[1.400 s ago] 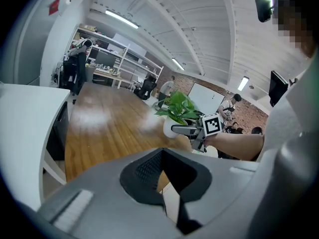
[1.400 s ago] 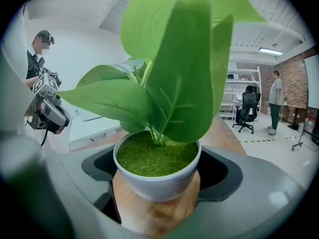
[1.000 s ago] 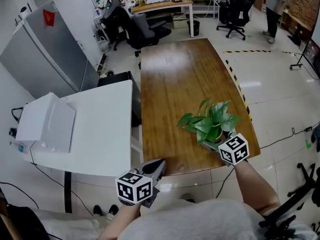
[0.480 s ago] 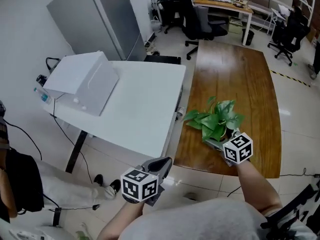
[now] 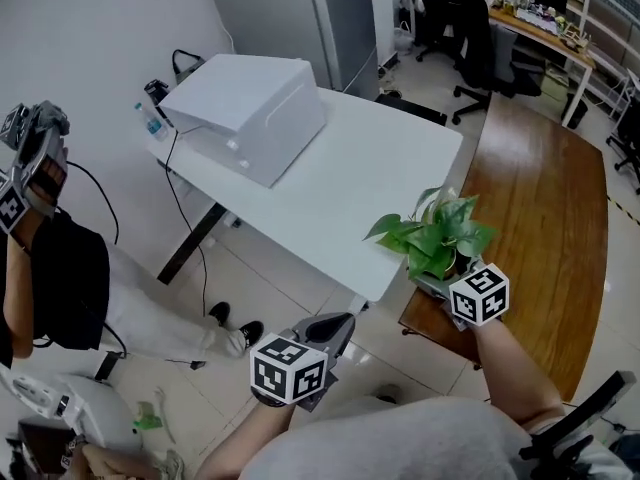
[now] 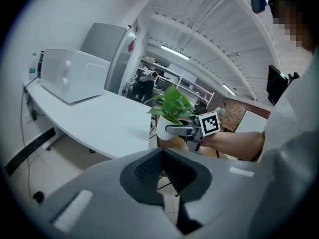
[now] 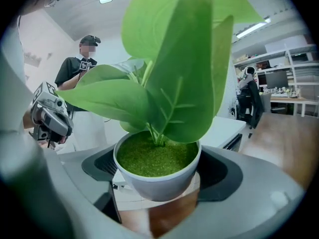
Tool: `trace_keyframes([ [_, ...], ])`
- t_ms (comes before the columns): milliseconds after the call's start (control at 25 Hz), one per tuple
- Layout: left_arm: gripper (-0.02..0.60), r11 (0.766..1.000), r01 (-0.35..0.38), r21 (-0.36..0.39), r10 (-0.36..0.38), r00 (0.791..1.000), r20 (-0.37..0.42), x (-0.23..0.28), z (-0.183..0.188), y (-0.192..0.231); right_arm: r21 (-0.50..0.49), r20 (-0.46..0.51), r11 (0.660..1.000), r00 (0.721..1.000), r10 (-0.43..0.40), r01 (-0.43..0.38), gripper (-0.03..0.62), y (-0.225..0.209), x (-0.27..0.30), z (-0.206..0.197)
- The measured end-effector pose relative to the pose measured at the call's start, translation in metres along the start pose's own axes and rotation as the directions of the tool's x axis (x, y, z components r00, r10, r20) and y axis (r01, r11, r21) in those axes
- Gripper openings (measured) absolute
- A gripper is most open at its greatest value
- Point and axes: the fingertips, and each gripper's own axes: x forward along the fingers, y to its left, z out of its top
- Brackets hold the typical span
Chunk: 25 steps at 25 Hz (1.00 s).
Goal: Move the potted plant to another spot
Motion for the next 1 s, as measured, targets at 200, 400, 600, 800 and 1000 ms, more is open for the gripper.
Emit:
trace_keyframes([
  [200,-0.002,0.995,-0.080,-0.058,0.081,0.997,0.017,-0.031,-0.011,0.032,-0.023,-0.009,0.996,0.997,0.083,-0.083,0.479,0.030,0.052,0.009],
  [400,-0.002,0.986,-0.133,-0.105,0.136,0.991,0.021,-0.049,-0.022,0.055,-0.063,-0.028,0.991,0.993,0.115,-0.116,0.479,0.044,0.094,0.012],
  [600,-0.002,0.979,-0.156,-0.129,0.160,0.987,0.025,-0.060,-0.028,0.063,-0.112,-0.060,0.986,0.991,0.121,-0.127,0.479,0.054,0.115,0.004],
  [800,-0.002,0.975,-0.167,-0.147,0.172,0.985,0.023,-0.062,-0.034,0.066,-0.147,-0.076,0.980,0.990,0.122,-0.132,0.479,0.058,0.122,-0.004],
  [1000,-0.002,0.974,-0.166,-0.152,0.171,0.985,0.018,-0.056,-0.035,0.072,-0.152,-0.080,0.979,0.989,0.124,-0.135,0.480,0.054,0.128,-0.010],
])
